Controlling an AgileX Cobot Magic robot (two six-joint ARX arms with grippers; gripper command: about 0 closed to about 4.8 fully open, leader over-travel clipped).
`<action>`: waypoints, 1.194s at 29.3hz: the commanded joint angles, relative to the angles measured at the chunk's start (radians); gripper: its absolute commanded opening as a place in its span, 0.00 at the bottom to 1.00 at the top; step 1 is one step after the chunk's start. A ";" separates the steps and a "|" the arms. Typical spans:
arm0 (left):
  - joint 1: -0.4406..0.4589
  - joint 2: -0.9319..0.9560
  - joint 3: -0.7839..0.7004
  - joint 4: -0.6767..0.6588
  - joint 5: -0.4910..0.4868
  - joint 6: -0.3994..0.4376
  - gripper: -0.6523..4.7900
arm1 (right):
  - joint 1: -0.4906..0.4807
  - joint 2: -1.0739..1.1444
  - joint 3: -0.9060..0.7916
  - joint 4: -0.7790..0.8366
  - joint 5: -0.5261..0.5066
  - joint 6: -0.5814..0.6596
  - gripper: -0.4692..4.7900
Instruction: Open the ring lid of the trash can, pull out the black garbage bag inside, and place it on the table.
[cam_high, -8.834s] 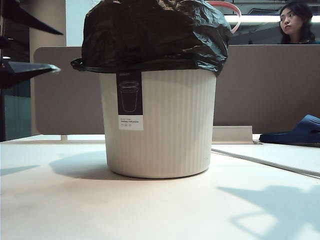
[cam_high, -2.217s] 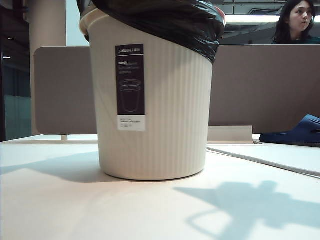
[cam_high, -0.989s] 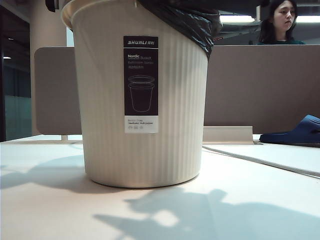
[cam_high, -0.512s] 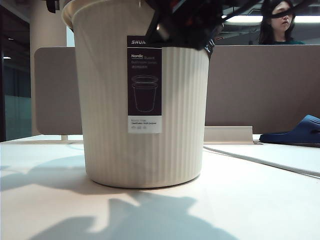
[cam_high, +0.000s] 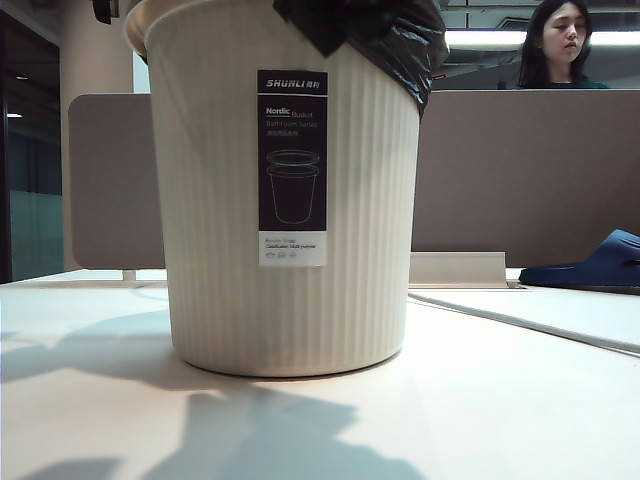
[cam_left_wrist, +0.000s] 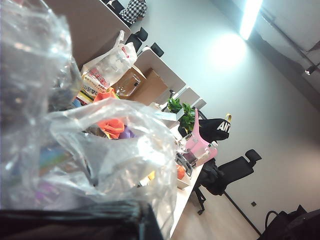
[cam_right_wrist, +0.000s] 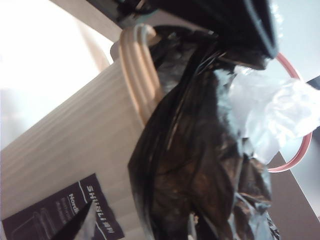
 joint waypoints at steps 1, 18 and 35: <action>-0.001 -0.004 0.005 0.015 0.018 0.008 0.11 | -0.001 0.032 0.005 0.065 0.013 -0.002 0.54; -0.001 -0.004 0.005 0.013 0.095 0.007 0.11 | -0.006 0.146 0.007 0.286 0.138 -0.031 0.31; -0.001 -0.004 0.005 0.005 0.116 0.014 0.11 | -0.010 0.144 0.007 0.340 0.233 -0.099 0.08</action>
